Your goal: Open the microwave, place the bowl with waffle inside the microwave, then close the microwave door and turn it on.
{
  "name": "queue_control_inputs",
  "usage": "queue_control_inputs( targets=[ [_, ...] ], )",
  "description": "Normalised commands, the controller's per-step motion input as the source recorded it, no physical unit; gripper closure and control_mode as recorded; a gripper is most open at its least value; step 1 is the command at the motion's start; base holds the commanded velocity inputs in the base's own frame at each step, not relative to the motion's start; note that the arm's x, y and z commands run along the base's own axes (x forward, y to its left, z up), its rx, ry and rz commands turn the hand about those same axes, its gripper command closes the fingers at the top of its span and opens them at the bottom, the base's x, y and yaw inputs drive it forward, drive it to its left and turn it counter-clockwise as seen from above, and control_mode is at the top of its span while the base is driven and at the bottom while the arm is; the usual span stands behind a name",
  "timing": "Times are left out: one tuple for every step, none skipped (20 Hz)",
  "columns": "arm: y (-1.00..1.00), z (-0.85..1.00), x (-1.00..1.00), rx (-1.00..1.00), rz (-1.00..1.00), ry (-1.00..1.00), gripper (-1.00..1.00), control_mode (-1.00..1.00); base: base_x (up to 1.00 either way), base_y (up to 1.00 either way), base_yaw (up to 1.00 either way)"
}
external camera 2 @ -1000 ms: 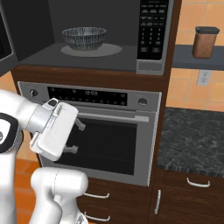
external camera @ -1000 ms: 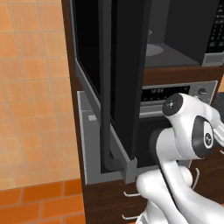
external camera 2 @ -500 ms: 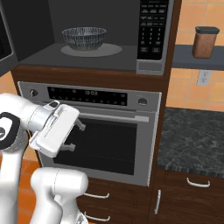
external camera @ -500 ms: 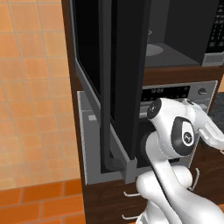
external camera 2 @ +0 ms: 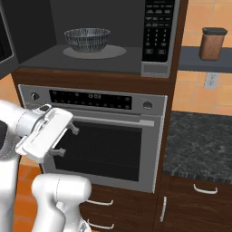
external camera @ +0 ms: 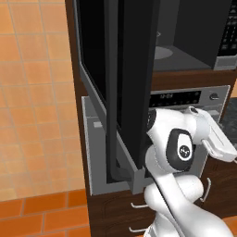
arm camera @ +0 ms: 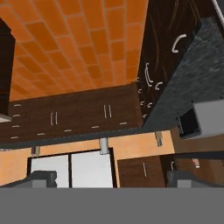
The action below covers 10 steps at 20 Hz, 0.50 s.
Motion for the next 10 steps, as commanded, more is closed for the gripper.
queue_control_inputs(
  targets=[
    [0.26, -0.14, -0.14, -0.16, 0.00, 0.00, -1.00, -1.00, 0.00, 0.00, 0.00],
    [0.25, -0.23, -0.07, -0.18, 0.00, 0.00, -1.00, -1.00, 0.00, 0.00, 0.00],
    [0.25, -0.25, -0.08, -0.19, 0.00, 0.00, -1.00, -1.00, 0.00, 0.00, 0.00],
    [0.24, -0.27, -0.06, -0.20, 0.00, 0.00, -1.00, -1.00, 0.00, 0.00, 0.00],
    [0.24, -0.25, -0.06, -0.20, 0.00, 0.00, -1.00, -1.00, 0.00, 0.00, 0.00],
    [0.26, -0.22, -0.05, -0.19, 0.00, 0.00, -1.00, -1.00, 0.00, 0.00, 0.00],
    [0.28, -0.20, -0.04, -0.18, 0.00, 0.00, -1.00, -1.00, 0.00, 0.00, 0.00],
    [0.28, -0.18, -0.02, -0.17, 0.00, 0.00, -1.00, -1.00, 0.00, 0.00, 0.00],
    [0.28, -0.16, 0.00, -0.17, 0.00, 0.00, -1.00, -1.00, 0.00, 0.00, 0.00],
    [0.28, -0.15, 0.00, -0.17, 0.00, 0.00, -1.00, -1.00, 0.00, 0.00, 0.00]
  ],
)
